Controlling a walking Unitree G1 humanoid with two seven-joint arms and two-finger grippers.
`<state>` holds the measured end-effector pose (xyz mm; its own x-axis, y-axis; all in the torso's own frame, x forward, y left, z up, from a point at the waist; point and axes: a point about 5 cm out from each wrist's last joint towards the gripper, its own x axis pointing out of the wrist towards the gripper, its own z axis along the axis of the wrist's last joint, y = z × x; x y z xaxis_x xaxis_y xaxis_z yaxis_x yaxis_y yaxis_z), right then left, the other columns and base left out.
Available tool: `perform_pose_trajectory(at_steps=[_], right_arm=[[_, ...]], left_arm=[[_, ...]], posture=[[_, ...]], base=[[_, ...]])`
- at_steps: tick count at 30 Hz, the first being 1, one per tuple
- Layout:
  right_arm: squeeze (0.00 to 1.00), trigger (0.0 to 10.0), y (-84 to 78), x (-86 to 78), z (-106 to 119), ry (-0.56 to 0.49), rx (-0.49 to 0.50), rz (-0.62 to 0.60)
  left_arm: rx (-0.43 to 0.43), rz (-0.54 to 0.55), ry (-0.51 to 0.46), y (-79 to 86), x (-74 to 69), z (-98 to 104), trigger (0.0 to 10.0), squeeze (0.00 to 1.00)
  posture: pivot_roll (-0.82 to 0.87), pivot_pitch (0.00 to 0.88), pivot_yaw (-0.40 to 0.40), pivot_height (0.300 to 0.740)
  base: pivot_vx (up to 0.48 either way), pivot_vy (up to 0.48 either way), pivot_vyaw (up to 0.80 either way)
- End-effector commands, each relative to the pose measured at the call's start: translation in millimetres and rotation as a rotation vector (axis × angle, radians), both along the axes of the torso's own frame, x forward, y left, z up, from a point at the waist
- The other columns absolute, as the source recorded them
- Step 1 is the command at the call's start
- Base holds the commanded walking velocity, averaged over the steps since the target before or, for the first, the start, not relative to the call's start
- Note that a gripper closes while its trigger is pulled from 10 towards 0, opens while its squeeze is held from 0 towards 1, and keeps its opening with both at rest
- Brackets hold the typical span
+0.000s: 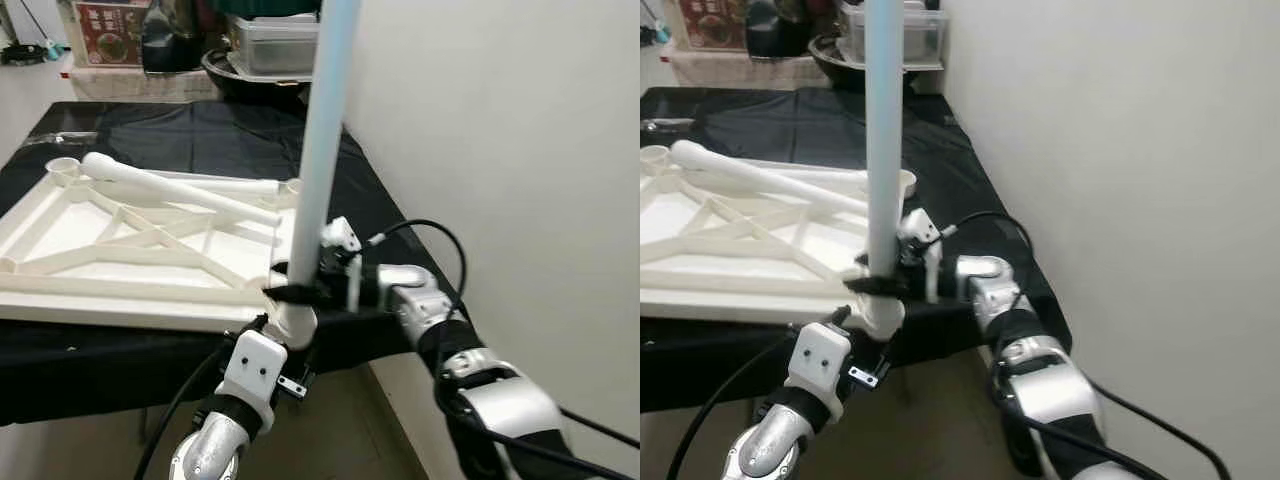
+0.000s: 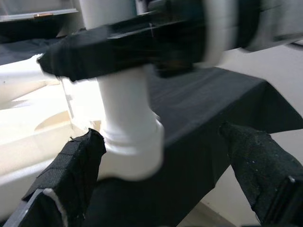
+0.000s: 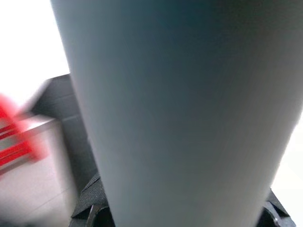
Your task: Building children table
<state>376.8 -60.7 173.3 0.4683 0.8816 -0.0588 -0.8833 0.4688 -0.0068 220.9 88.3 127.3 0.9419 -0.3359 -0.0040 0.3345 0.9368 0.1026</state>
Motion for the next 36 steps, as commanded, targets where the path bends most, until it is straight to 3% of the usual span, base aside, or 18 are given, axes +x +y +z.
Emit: perform_pose_trajectory(at_steps=[1, 2, 3, 4, 5, 8, 14, 17, 18, 20, 21, 26, 27, 28, 32, 33, 35, 36], right_arm=[[0.0, 0.0, -18.5, 13.5, -6, 0.041, -0.013, -0.312], [0.0, 0.0, -34.4, 21.5, -7, 0.066, 0.016, -0.556], [0.0, 0.0, -34.4, 21.5, -7, 0.066, 0.016, -0.556], [0.0, 0.0, -51.9, 25.6, -11, 0.112, 0.042, -0.775], [0.0, 0.0, -51.9, 25.6, -11, 0.112, 0.042, -0.775], [0.0, 0.0, -77.0, 24.3, -22, 0.194, 0.115, -1.113], [0.0, 0.0, -79.3, 15.1, -38, 0.319, 0.246, -1.396], [0.0, 0.0, -68.0, 13.8, -39, 0.343, 0.291, -1.401], [0.0, 9.8, -55.2, 14.1, -36, 0.338, 0.294, -1.365], [0.0, 9.8, -55.2, 14.1, -36, 0.338, 0.294, -1.365], [1.0, 10.0, -41.2, 15.6, -31, 0.316, 0.311, -1.268], [1.0, 10.0, -27.0, 17.6, -20, 0.246, 0.317, -1.163], [0.0, 10.0, -23.3, 18.5, -14, 0.219, 0.346, -1.092], [0.0, 10.0, -23.0, 19.6, -8, 0.182, 0.382, -0.99], [0.0, 10.0, -23.0, 19.6, -8, 0.182, 0.382, -0.99], [0.0, 10.0, -25.6, 20.4, -1, 0.13, 0.38, -0.805], [0.0, 10.0, -25.6, 20.4, -1, 0.13, 0.38, -0.805], [0.0, 10.0, -28.1, 18.7, 3, 0.099, 0.35, -0.602]], left_arm=[[-0.008, -0.005, 0.024, -1.9, -2.1, -4, 10.0, 0.0], [-0.008, -0.005, 0.025, -1.9, -1.9, -4, 10.0, 0.0], [-0.008, -0.005, 0.025, -1.9, -1.9, -4, 10.0, 0.0], [-0.007, -0.006, 0.025, -1.7, -1.8, -4, 10.0, 0.0], [-0.007, -0.006, 0.025, -1.7, -1.8, -4, 10.0, 0.0], [-0.005, -0.009, 0.027, -1.5, -1.5, -5, 10.0, 0.0], [-0.002, -0.011, 0.028, -1.5, -1.5, -5, 10.0, 0.0], [-0.001, -0.011, 0.028, -1.5, -1.7, -5, 10.0, 0.0], [-0.001, -0.011, 0.028, -1.6, -2.0, -6, 10.0, 0.0], [-0.001, -0.011, 0.028, -1.6, -2.0, -6, 10.0, 0.0], [-0.001, -0.011, 0.029, -1.9, -2.3, -6, 10.0, 0.0], [-0.002, -0.012, 0.03, -2.3, -2.7, -6, 10.0, 0.0], [-0.002, -0.012, 0.03, -2.4, -2.8, -6, 10.0, 0.0], [-0.002, -0.012, 0.031, -2.4, -2.6, -7, 10.0, 0.0], [-0.002, -0.012, 0.031, -2.4, -2.6, -7, 10.0, 0.0], [-0.002, -0.013, 0.03, -2.3, -2.2, -7, 10.0, 0.0], [-0.002, -0.013, 0.03, -2.3, -2.2, -7, 10.0, 0.0], [0.0, -0.015, 0.03, -2.2, -1.7, -7, 10.0, 0.0]], posture=[[0.13, 0.078, -0.113, 0.74], [0.13, 0.078, -0.113, 0.74], [0.13, 0.078, -0.113, 0.74], [0.12, 0.074, -0.109, 0.74], [0.12, 0.074, -0.109, 0.74], [0.12, 0.072, -0.105, 0.74], [0.12, 0.068, -0.108, 0.74], [0.13, 0.065, -0.11, 0.74], [0.13, 0.064, -0.109, 0.74], [0.13, 0.064, -0.109, 0.74], [0.13, 0.06, -0.112, 0.74], [0.12, 0.055, -0.112, 0.74], [0.12, 0.053, -0.114, 0.74], [0.12, 0.052, -0.111, 0.74], [0.12, 0.052, -0.111, 0.74], [0.11, 0.048, -0.108, 0.74], [0.11, 0.048, -0.108, 0.74], [0.11, 0.049, -0.106, 0.74]], base=[[0.0, 0.0, 0.0], [0.0, 0.0, 0.0], [0.0, 0.0, 0.0], [0.0, 0.0, 0.0], [0.0, 0.0, 0.0], [0.0, 0.0, 0.0], [0.0, 0.0, 0.0], [0.0, 0.0, 0.0], [0.0, 0.0, 0.0], [0.0, 0.0, 0.0], [0.0, 0.0, 0.0], [0.0, 0.0, 0.0], [0.0, 0.0, 0.0], [0.0, 0.0, 0.0], [0.0, 0.0, 0.0], [0.0, 0.0, 0.0], [0.0, 0.0, 0.0], [0.0, 0.0, 0.0]])
